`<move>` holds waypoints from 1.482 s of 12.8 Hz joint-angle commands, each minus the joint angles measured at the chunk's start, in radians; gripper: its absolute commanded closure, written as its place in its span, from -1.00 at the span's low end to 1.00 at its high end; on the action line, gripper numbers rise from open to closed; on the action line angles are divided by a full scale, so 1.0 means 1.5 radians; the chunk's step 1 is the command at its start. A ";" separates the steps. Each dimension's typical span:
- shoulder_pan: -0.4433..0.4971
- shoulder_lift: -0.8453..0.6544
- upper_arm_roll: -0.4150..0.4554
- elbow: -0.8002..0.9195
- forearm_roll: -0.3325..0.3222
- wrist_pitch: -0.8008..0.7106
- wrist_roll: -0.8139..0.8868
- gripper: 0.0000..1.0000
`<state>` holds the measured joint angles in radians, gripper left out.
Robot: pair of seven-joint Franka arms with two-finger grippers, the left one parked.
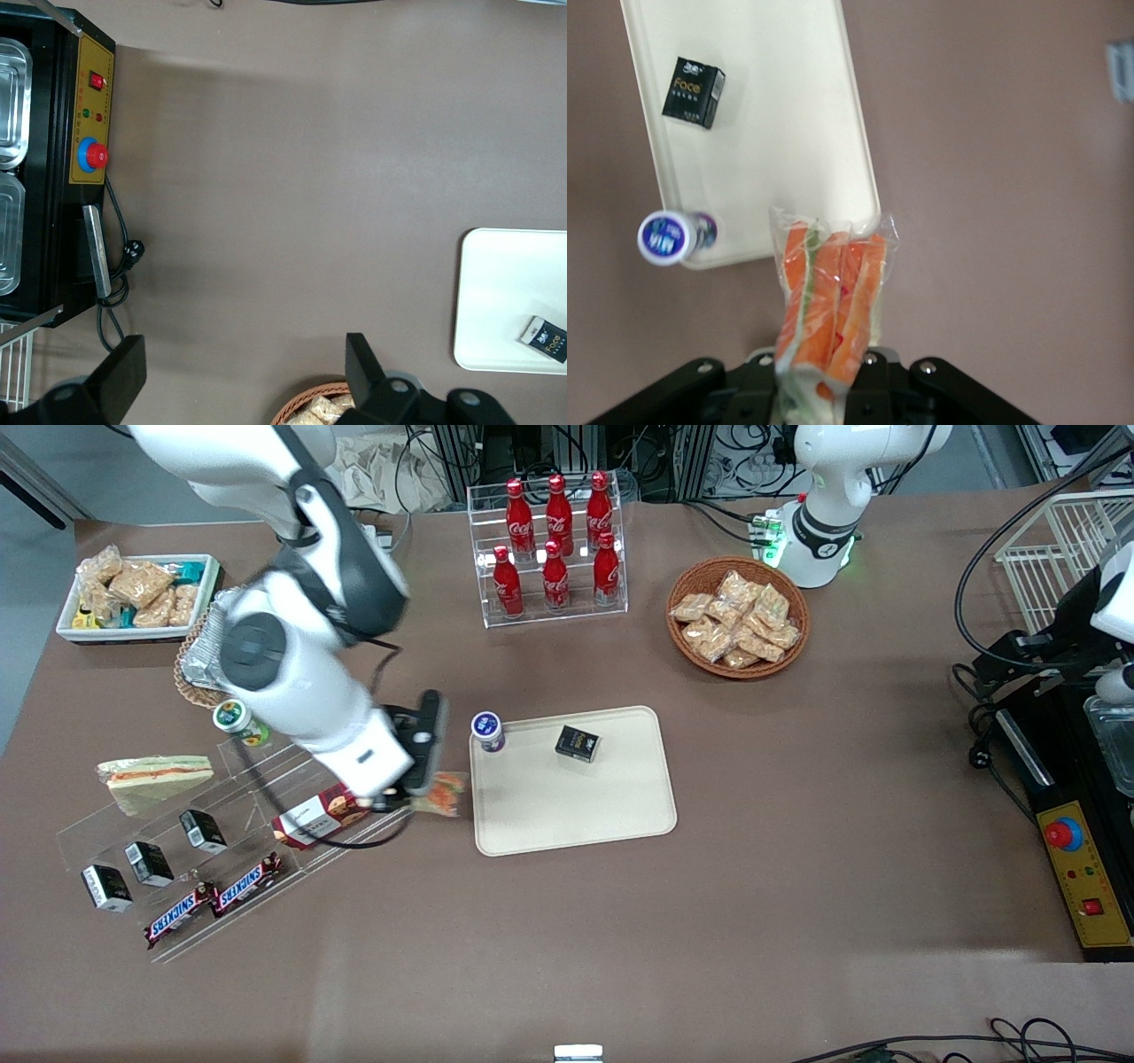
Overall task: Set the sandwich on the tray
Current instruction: 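Lower the held sandwich onto the cream tray beside the black box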
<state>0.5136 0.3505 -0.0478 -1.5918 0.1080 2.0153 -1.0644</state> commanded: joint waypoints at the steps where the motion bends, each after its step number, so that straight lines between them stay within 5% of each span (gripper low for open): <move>1: 0.046 0.051 -0.010 0.012 0.011 0.078 -0.007 0.95; 19: 0.153 0.241 -0.009 0.013 0.010 0.336 -0.013 0.95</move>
<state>0.7110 0.7004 -0.0504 -1.5901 0.1082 2.5000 -1.0788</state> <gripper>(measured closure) 0.811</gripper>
